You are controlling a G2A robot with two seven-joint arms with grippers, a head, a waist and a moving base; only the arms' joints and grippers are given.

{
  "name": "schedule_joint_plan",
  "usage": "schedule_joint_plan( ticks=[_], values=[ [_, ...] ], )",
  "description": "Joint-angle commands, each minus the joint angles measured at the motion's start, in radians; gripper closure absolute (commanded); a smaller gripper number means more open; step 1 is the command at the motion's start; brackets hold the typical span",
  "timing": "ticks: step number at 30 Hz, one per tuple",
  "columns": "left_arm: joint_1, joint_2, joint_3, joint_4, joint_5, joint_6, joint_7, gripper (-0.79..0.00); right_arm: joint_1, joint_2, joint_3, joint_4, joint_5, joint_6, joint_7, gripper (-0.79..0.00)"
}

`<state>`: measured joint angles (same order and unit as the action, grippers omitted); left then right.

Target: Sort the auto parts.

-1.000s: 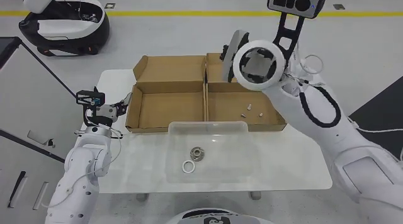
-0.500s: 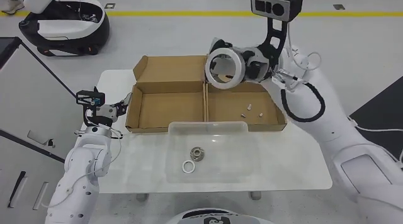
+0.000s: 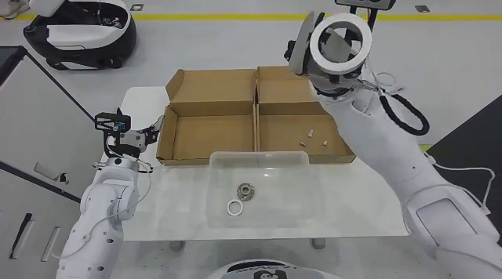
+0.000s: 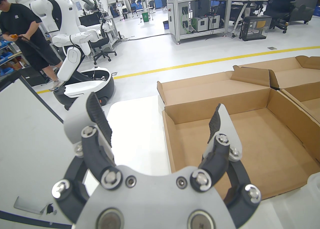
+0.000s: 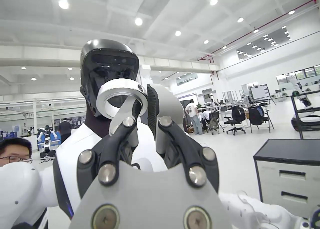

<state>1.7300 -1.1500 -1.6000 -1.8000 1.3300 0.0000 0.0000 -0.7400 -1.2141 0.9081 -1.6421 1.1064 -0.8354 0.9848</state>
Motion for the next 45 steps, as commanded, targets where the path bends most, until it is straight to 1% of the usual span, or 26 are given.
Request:
schedule_joint_plan(
  ticks=[1, 4, 7, 10, 12, 14, 17, 24, 42, 45],
  values=[
    [0.0, 0.0, 0.0, 0.0, 0.0, 0.0, 0.0, -0.785, -0.002, -0.001, 0.01, 0.018, -0.093, 0.004, 0.004, 0.0],
    [0.0, 0.0, 0.0, 0.0, 0.0, 0.0, 0.0, -0.785, 0.005, -0.001, 0.024, 0.044, -0.213, 0.01, 0.01, 0.0],
    [0.0, 0.0, 0.0, 0.0, 0.0, 0.0, 0.0, -0.785, 0.005, -0.003, 0.029, 0.05, -0.279, 0.007, 0.006, 0.0],
    [0.0, 0.0, 0.0, 0.0, 0.0, 0.0, 0.0, -0.785, 0.001, -0.006, 0.03, 0.049, -0.295, 0.002, 0.002, 0.0],
    [0.0, 0.0, 0.0, 0.0, 0.0, 0.0, 0.0, -0.785, -0.006, -0.01, 0.027, 0.042, -0.265, -0.005, -0.005, 0.0],
    [0.0, 0.0, 0.0, 0.0, 0.0, 0.0, 0.0, -0.785, -0.017, -0.017, 0.019, 0.025, -0.187, -0.015, -0.015, 0.0],
    [0.0, 0.0, 0.0, 0.0, 0.0, 0.0, 0.0, -0.785, -0.02, -0.022, 0.022, 0.012, -0.124, -0.007, -0.007, 0.0],
    [0.0, 0.0, 0.0, 0.0, 0.0, 0.0, 0.0, -0.785, -0.034, -0.039, 0.036, -0.016, -0.026, 0.02, 0.02, 0.0],
    [0.0, 0.0, 0.0, 0.0, 0.0, 0.0, 0.0, -0.785, -0.034, -0.042, 0.039, -0.023, -0.022, 0.027, 0.027, 0.0],
    [0.0, 0.0, 0.0, 0.0, 0.0, 0.0, 0.0, -0.785, -0.072, -0.032, 0.077, -0.015, -0.122, 0.093, 0.003, 0.0]
  ],
)
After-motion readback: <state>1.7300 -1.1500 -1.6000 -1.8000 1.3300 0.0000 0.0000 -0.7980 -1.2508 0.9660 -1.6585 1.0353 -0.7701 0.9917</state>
